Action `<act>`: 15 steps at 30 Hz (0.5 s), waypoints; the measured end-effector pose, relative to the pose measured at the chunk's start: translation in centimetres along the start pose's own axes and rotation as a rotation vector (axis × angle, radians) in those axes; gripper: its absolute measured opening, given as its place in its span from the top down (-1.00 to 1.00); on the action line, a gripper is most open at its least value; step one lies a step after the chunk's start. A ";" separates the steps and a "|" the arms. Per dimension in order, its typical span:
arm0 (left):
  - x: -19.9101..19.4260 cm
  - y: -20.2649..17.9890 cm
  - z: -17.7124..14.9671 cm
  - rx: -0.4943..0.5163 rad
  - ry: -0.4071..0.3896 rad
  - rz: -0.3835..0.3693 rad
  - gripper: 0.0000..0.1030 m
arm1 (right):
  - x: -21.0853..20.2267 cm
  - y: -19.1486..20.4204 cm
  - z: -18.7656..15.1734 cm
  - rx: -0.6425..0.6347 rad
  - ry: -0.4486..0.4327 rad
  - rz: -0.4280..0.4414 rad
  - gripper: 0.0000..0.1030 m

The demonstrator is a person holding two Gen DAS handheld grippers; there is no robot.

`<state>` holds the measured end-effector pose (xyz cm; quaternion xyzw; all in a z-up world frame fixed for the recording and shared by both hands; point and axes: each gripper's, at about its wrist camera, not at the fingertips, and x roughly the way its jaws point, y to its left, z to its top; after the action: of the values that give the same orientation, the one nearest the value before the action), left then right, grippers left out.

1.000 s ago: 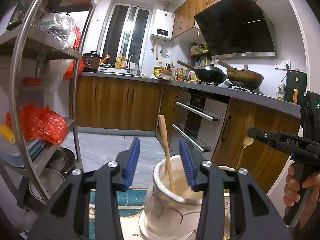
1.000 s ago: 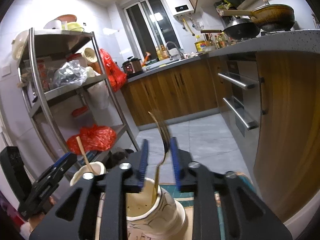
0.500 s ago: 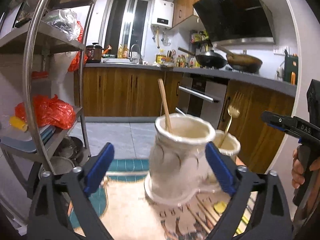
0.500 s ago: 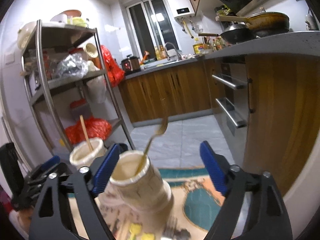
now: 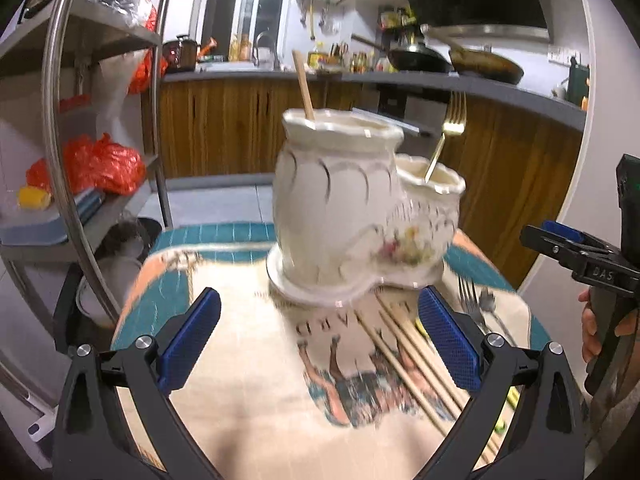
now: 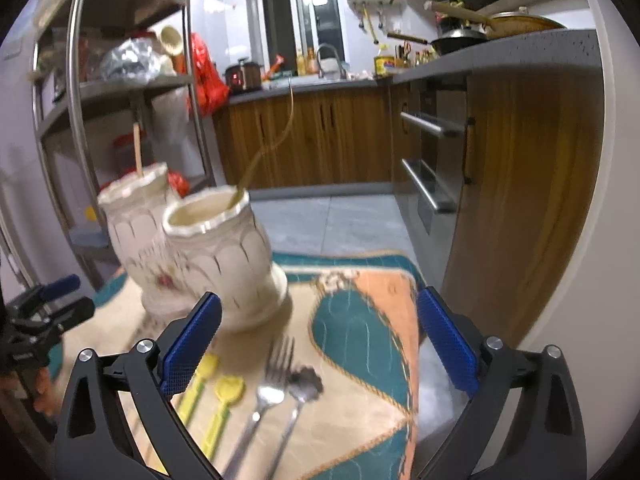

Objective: Organize utensils
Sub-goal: 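Move both tools back down to the utensils on the cloth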

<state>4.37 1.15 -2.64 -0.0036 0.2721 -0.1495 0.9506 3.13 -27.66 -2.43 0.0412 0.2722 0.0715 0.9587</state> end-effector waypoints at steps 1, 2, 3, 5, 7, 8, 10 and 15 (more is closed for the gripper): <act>0.1 -0.2 -0.3 0.002 0.012 -0.002 -0.89 | 0.2 0.0 -0.4 -0.005 0.016 -0.004 -0.89; 0.1 -0.4 -0.6 0.004 0.025 -0.005 -0.89 | 0.3 0.0 -0.6 -0.008 0.026 -0.005 -0.89; 0.3 -0.6 -0.9 0.008 0.042 -0.007 -0.89 | 0.4 0.0 -1.0 -0.012 0.038 -0.005 -0.89; 0.5 -1.1 -1.5 0.020 0.073 -0.003 -0.89 | 0.4 0.0 -1.7 -0.020 0.060 -0.009 -0.89; 0.7 -1.6 -1.9 0.031 0.094 0.004 -0.89 | 0.5 -0.2 -2.0 -0.016 0.094 -0.006 -0.89; 0.8 -1.8 -2.0 0.036 0.102 0.006 -0.89 | 0.3 -0.5 -2.2 -0.005 0.104 -0.002 -0.89; 1.2 -2.1 -2.5 0.047 0.131 0.009 -0.89 | 0.2 -0.6 -2.5 -0.008 0.130 -0.017 -0.89; 2.0 -3.1 -3.0 0.060 0.196 0.009 -0.89 | 0.5 -0.1 -3.3 -0.051 0.244 -0.037 -0.89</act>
<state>3.55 -2.12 -5.93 0.0409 0.3593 -0.1529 0.9197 1.85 -27.53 -5.47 0.0027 0.3857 0.0654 0.9203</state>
